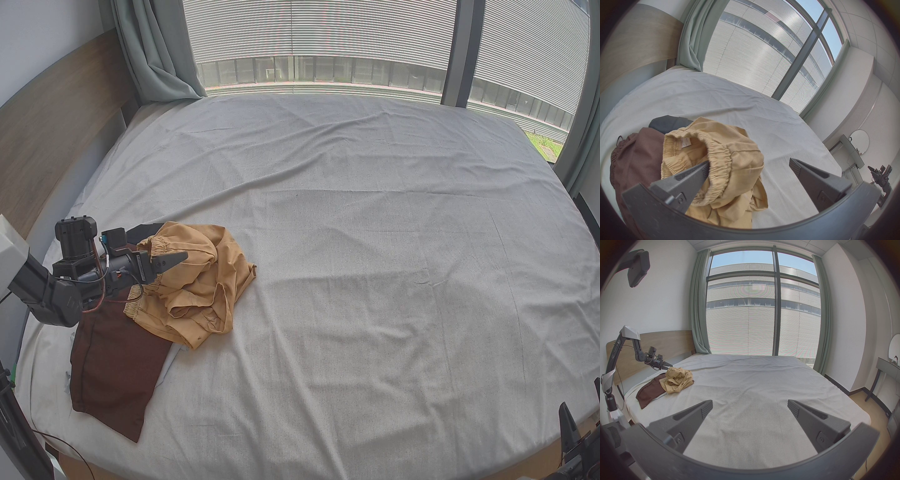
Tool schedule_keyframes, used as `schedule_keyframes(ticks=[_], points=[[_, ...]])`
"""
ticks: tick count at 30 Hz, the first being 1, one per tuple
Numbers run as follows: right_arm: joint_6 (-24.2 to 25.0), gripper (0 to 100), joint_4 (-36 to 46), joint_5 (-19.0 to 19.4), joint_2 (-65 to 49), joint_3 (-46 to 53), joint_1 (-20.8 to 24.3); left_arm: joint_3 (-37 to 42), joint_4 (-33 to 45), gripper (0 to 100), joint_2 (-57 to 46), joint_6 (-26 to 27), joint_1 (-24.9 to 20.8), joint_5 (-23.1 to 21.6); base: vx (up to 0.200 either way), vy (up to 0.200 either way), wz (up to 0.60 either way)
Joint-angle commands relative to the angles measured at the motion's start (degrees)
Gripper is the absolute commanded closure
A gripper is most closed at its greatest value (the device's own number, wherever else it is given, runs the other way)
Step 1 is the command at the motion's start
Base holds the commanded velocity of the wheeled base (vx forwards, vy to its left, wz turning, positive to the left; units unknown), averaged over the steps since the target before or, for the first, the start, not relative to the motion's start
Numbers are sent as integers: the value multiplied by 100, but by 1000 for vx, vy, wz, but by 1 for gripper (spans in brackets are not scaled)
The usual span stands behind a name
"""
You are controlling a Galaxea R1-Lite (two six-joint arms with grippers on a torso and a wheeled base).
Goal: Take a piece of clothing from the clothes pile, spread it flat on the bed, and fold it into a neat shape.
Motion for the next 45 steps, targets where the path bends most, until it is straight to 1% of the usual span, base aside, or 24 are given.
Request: schedule_keyframes(ticks=[1, 20, 21, 30, 38, 41, 43, 44, 45], points=[[7, 0, -4, 2, -22, 101, -2, -71, -31, 0, 140, -23, -104, 4, 0, 0, 0], [15, 0, 5, 2, -22, 101, -2, -317, -31, 0, 342, -41, -174, 4, 0, 0, 0], [15, 0, 5, 2, -22, 101, -2, -317, -31, 100, 351, -41, -174, 12, 0, 0, 0], [24, 0, 5, 2, -22, 101, -2, -379, -66, 100, 571, -32, -139, 56, 0, 0, 0], [24, 0, 5, 2, -22, 101, -2, -265, -215, 100, 457, -138, -174, 12, 0, 0, 0], [33, 0, 5, 2, -22, 101, 7, -194, -242, 100, 237, -331, -201, 12, 0, 0, 0], [33, 0, 5, 2, -22, 101, 7, -133, -259, 100, 9, -665, -218, -5, 0, 0, 0], [33, 0, 5, 2, -22, 101, 7, -133, -259, 100, 9, -665, -218, -5, 0, 0, 0], [33, 0, 5, 2, -22, 101, 7, -133, -286, 100, -158, -981, -218, -5, 0, 0, 0]])
